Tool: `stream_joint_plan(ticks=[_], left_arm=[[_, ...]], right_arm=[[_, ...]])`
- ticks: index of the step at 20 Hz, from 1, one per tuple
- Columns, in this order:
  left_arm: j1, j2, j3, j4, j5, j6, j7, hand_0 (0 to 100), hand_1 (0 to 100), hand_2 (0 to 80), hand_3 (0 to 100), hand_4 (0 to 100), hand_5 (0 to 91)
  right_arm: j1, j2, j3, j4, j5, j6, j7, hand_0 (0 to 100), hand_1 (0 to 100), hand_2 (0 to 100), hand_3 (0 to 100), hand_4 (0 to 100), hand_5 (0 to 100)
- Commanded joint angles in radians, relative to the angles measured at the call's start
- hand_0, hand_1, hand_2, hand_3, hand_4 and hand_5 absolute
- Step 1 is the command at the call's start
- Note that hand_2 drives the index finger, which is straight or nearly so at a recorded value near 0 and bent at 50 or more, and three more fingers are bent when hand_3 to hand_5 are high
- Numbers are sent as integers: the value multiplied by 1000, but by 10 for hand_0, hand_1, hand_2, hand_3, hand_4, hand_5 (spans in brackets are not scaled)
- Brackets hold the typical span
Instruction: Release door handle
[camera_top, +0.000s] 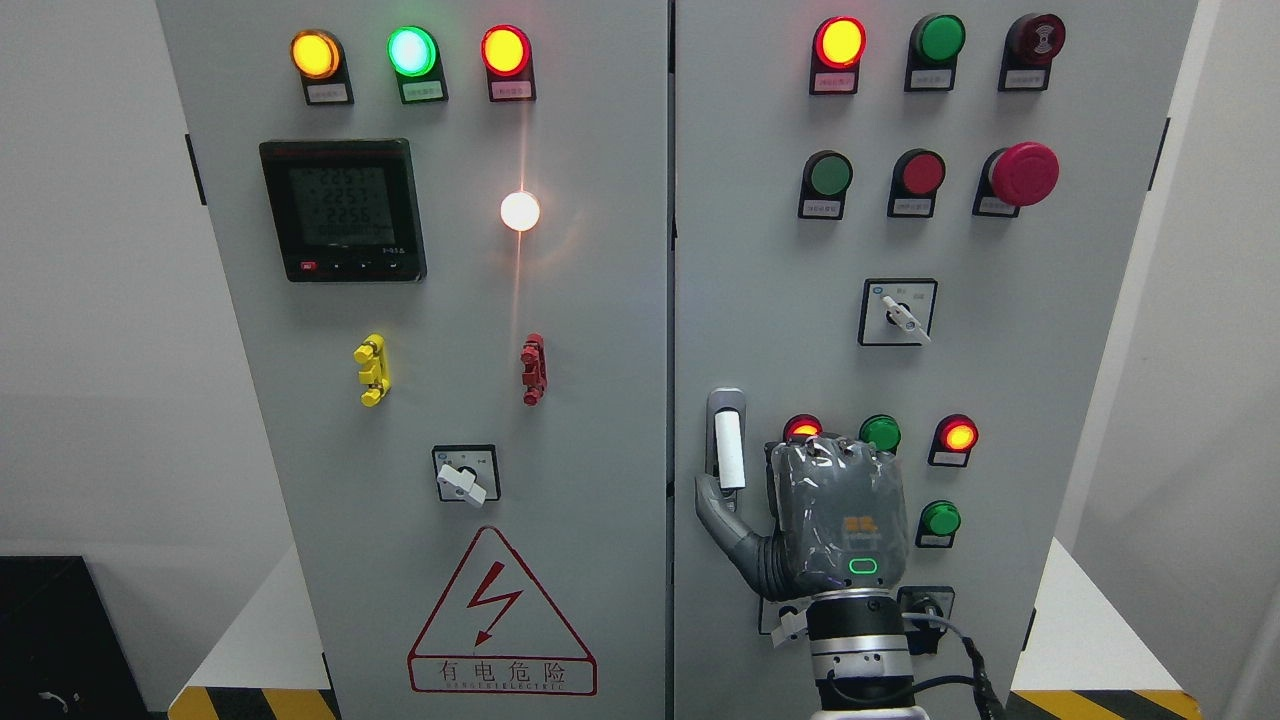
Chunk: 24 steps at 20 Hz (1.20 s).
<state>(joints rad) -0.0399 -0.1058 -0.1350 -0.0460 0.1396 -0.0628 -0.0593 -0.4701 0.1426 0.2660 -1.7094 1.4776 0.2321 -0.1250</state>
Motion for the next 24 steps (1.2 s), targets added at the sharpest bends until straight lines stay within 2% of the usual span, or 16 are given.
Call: stream_joint_plan(ticks=[1, 9, 24], left_arm=[[0, 0, 0, 0, 0, 0, -1, 120, 556, 0, 0, 0, 0], [0, 0, 0, 0, 0, 0, -1, 120, 556, 0, 0, 0, 0], [0, 0, 0, 0, 0, 0, -1, 120, 556, 0, 0, 0, 0]], right_arm=[[1, 0, -1, 2, -3, 9, -2, 300, 216, 1000, 1000, 946, 989], [1, 0, -1, 2, -3, 10, -1, 317, 255, 1000, 1000, 946, 989], [1, 0, -1, 1, -3, 18, -1, 380, 262, 1000, 1000, 947, 990]])
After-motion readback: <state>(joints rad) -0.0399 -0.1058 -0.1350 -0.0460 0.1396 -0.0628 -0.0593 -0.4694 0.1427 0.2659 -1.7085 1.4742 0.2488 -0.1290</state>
